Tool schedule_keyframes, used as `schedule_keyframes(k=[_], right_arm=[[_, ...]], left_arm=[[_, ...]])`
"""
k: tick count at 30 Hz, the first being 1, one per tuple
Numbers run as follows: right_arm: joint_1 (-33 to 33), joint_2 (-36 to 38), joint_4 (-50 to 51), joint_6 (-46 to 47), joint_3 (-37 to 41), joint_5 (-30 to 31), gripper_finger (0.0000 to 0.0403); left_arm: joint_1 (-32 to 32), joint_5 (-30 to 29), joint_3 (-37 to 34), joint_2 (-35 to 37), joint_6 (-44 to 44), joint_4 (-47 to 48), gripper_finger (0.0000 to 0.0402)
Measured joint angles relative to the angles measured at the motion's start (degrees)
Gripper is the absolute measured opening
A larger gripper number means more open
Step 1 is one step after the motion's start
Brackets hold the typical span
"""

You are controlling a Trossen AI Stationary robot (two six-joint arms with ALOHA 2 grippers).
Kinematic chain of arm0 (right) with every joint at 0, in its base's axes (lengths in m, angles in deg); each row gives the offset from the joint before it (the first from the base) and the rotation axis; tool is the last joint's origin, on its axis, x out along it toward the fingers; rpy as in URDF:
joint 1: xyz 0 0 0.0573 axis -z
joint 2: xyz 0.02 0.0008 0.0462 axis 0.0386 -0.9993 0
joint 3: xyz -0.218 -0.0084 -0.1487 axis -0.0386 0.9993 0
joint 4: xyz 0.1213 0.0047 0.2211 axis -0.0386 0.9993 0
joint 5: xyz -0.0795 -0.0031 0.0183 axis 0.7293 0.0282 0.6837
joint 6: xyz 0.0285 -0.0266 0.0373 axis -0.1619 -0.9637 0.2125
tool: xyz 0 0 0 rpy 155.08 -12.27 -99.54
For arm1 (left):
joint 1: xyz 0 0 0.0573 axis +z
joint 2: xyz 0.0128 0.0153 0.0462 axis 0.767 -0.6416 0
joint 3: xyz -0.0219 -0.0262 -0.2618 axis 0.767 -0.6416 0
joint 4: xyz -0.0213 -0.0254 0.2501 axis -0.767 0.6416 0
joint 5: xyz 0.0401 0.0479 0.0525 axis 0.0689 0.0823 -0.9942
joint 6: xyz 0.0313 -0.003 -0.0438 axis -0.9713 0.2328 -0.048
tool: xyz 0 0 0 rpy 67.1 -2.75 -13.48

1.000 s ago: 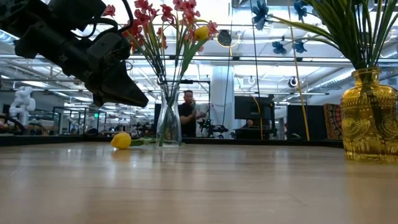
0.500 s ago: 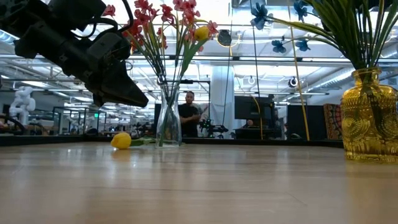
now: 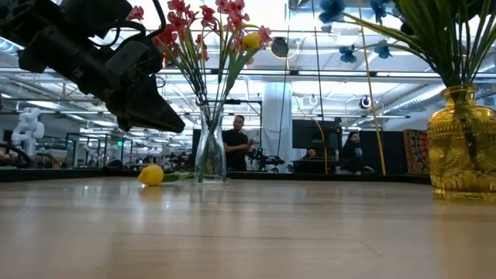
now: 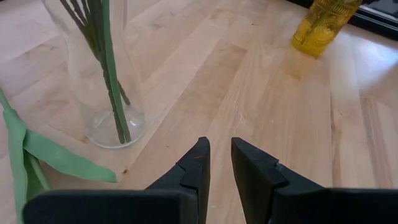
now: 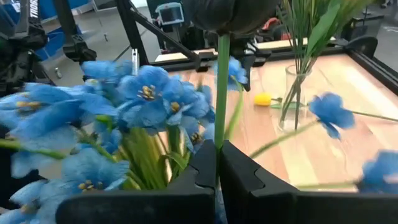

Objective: Sort flowers into vase by color
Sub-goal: Put the black flower into the yellow vase, then put the yellow flower into the transparent vase

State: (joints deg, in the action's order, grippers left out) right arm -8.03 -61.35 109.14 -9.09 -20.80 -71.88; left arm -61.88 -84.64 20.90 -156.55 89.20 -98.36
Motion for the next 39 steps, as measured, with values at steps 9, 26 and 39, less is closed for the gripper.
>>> schedule_keyframes(k=[9,26,39], right_arm=[[0.00,0.00,3.90,-0.24,0.00,0.16,0.0003],[0.00,0.13,6.76,2.96,-4.20,2.06,0.0076],[0.00,0.15,22.46,2.58,-21.49,7.51,0.0120]], left_arm=[[-0.34,0.00,0.00,0.00,-0.08,0.07,0.0072],[-0.34,-0.02,0.00,0.00,-1.05,0.09,0.0072],[-0.34,-0.02,0.00,-0.02,-1.01,-1.27,0.0072]])
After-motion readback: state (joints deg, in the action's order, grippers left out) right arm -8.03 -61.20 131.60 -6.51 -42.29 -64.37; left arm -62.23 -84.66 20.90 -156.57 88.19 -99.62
